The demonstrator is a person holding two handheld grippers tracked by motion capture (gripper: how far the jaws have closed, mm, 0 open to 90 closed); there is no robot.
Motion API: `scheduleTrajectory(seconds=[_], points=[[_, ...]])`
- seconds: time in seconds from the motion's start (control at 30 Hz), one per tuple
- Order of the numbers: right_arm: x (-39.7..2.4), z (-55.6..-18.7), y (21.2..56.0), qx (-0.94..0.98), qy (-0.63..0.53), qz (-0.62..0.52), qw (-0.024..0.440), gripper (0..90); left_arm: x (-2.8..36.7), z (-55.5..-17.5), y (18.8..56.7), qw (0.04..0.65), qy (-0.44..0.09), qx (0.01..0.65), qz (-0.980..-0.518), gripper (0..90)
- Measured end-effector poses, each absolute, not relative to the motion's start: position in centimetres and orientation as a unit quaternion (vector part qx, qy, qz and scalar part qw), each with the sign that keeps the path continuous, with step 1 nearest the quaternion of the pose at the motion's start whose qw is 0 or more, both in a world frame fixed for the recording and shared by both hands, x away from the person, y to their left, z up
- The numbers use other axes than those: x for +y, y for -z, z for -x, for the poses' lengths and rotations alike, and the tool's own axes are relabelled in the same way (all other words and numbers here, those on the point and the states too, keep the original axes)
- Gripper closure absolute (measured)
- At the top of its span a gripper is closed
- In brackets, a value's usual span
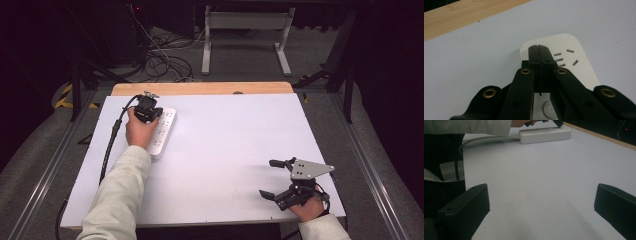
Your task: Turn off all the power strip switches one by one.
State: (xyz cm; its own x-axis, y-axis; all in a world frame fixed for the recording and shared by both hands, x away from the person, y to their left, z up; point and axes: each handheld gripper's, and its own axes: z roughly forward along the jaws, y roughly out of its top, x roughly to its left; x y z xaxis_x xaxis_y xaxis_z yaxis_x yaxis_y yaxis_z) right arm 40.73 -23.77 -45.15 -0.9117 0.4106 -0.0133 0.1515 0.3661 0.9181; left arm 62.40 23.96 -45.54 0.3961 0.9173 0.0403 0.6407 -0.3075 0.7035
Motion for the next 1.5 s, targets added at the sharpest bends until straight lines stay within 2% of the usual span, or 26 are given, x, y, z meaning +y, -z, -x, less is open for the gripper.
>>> scheduleTrajectory(seconds=[0.93,1.0,1.17,1.3,1.33,1.37,1.5], points=[[-24.0,-40.7,45.2,0.817,-0.537,-0.172,0.121,0.4,23.2,-62.4,45.4,0.283,-0.241,0.505,-0.779,90.0],[-24.0,-40.7,45.2,0.817,-0.537,-0.173,0.121,0.4,23.2,-62.1,44.9,0.276,-0.252,0.496,-0.784,90.0],[-24.0,-40.8,45.1,0.815,-0.540,-0.175,0.120,0.4,24.6,-60.8,42.7,0.322,-0.242,0.493,-0.771,90.0],[-23.9,-40.8,45.0,0.815,-0.539,-0.175,0.122,0.4,24.4,-59.5,41.2,0.329,-0.253,0.473,-0.778,89.6],[-23.9,-40.7,45.0,0.814,-0.541,-0.174,0.121,0.4,24.3,-59.2,40.9,0.338,-0.251,0.468,-0.777,85.8],[-23.9,-40.7,45.0,0.814,-0.541,-0.174,0.122,0.4,24.3,-58.9,40.5,0.344,-0.252,0.463,-0.777,72.0],[-23.9,-40.7,44.9,0.813,-0.541,-0.175,0.126,0.4,24.0,-56.6,38.7,0.377,-0.254,0.438,-0.776,62.9]])
